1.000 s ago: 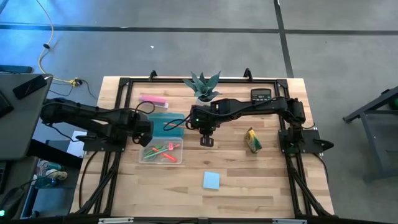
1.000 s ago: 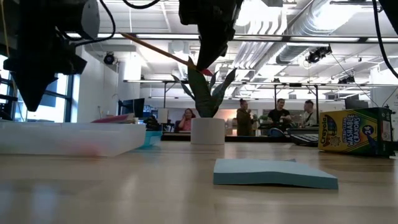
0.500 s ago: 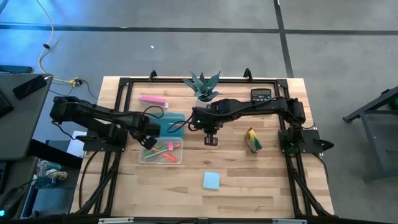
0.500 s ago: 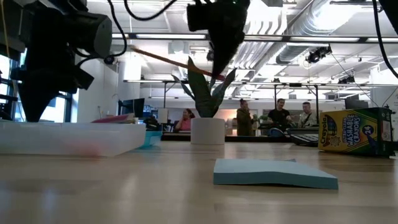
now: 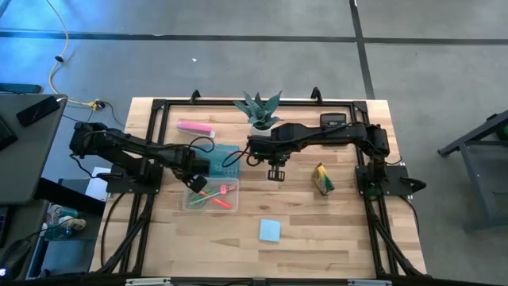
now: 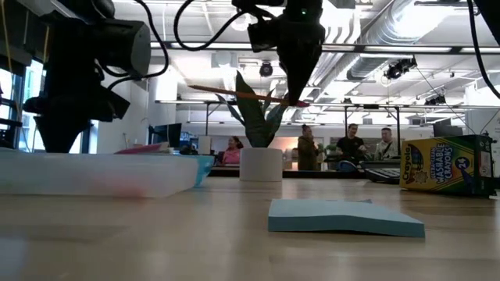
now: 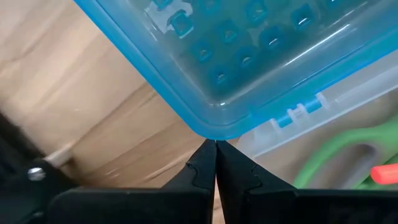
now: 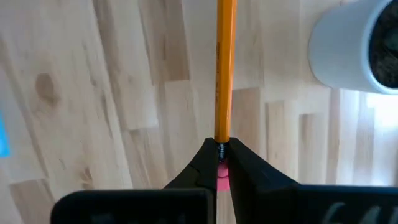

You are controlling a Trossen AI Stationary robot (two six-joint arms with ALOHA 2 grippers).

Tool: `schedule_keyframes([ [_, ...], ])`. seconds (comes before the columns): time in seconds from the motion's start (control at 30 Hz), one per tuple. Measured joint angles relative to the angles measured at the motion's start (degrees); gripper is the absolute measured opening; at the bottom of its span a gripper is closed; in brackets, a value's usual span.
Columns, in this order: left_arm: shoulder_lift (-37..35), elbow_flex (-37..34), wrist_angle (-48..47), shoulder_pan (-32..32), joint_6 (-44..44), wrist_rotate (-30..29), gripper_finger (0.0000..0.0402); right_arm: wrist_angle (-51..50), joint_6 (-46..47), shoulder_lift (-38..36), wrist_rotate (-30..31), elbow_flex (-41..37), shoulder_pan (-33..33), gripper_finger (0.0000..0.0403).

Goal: Pack school essentials
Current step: Put the orange pencil into the blue supply box

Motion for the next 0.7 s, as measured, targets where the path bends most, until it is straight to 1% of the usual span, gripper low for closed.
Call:
schedule_keyframes([
  [0.2,0.00,0.04,5.03,-0.03,-0.77,2.00,0.0000,-0.33,-0.26,-0.02,0.39,0.00,-0.66,0.0004],
  [0.37,-0.02,1.61,8.79,-0.02,-0.90,2.07,0.0000,-0.49,-0.33,-0.02,0.36,0.00,-1.34,0.0004],
  [0.57,-0.04,4.09,8.93,-0.02,-0.46,2.56,0.0000,-0.49,-0.59,-0.07,0.21,0.00,-1.71,0.0004],
  [0.7,-0.04,5.52,7.56,0.00,1.69,3.52,0.0000,-0.49,-0.94,-0.07,-0.95,0.00,-1.71,0.0004],
])
